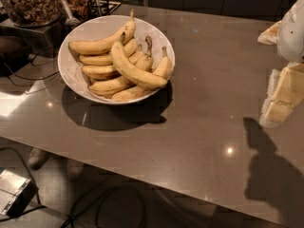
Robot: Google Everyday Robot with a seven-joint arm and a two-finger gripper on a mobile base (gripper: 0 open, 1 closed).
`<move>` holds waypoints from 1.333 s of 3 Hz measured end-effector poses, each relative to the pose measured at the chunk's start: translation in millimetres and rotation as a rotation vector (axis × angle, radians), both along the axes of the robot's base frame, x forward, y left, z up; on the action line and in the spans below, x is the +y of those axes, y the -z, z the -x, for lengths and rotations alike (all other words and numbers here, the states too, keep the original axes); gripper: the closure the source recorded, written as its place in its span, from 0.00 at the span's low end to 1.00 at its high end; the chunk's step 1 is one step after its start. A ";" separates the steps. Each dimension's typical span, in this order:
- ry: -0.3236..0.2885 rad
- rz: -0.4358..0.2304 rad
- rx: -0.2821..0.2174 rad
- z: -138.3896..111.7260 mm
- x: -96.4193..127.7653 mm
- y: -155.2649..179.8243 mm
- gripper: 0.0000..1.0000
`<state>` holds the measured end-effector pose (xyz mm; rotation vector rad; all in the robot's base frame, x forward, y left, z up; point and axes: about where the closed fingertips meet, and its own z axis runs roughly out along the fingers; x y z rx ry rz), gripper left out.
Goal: Pick banana from white bowl
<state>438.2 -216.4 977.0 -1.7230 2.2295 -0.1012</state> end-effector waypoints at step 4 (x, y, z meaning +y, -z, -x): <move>-0.037 0.128 -0.020 40.7 67.8 -36.4 0.00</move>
Offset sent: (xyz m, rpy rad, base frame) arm -0.0132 0.0158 0.0037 -0.0485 0.0160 -0.0127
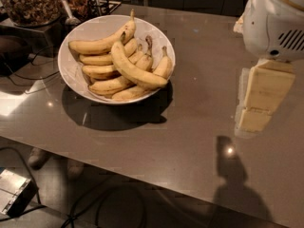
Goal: Pick banana from white bowl
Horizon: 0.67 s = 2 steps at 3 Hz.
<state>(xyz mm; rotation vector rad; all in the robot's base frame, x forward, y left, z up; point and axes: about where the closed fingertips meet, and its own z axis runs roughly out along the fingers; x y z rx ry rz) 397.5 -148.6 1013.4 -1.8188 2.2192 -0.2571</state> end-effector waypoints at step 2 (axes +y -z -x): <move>-0.094 0.049 -0.024 4.2 39.8 -8.1 0.00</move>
Offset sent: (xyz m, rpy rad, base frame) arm -0.0027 0.0319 0.0052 -0.0414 -0.0152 0.0751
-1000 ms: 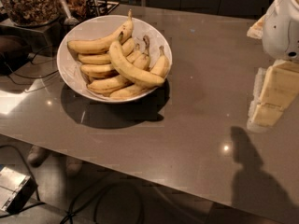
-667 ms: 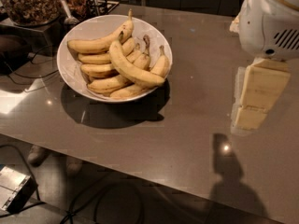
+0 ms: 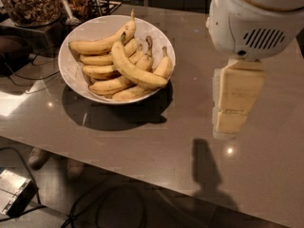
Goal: Pick banana from white bowl
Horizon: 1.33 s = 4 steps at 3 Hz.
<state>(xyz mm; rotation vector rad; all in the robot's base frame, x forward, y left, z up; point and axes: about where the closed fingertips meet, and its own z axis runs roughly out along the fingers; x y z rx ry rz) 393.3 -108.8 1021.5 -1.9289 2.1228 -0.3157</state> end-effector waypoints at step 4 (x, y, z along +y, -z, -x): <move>-0.009 -0.007 0.020 -11.7 25.3 -2.9 0.00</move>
Offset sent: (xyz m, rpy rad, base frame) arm 0.0508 0.0580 0.0078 0.0436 -0.0471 -0.0680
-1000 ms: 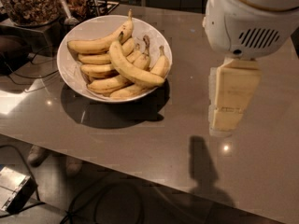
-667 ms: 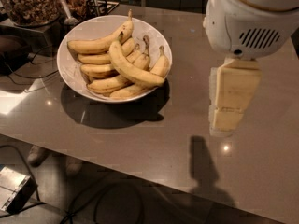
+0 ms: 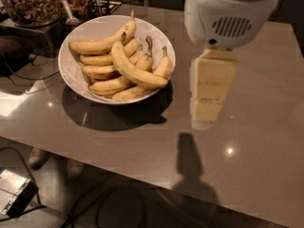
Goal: Pick banana from white bowl
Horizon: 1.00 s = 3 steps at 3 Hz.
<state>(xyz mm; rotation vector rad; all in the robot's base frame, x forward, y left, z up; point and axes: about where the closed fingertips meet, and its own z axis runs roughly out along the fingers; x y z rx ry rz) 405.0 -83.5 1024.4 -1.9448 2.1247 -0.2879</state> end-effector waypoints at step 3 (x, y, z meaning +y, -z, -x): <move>-0.062 -0.092 0.021 -31.0 69.6 -5.3 0.00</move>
Offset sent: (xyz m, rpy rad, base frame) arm 0.0137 0.0375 0.0006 0.0402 0.0336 0.0738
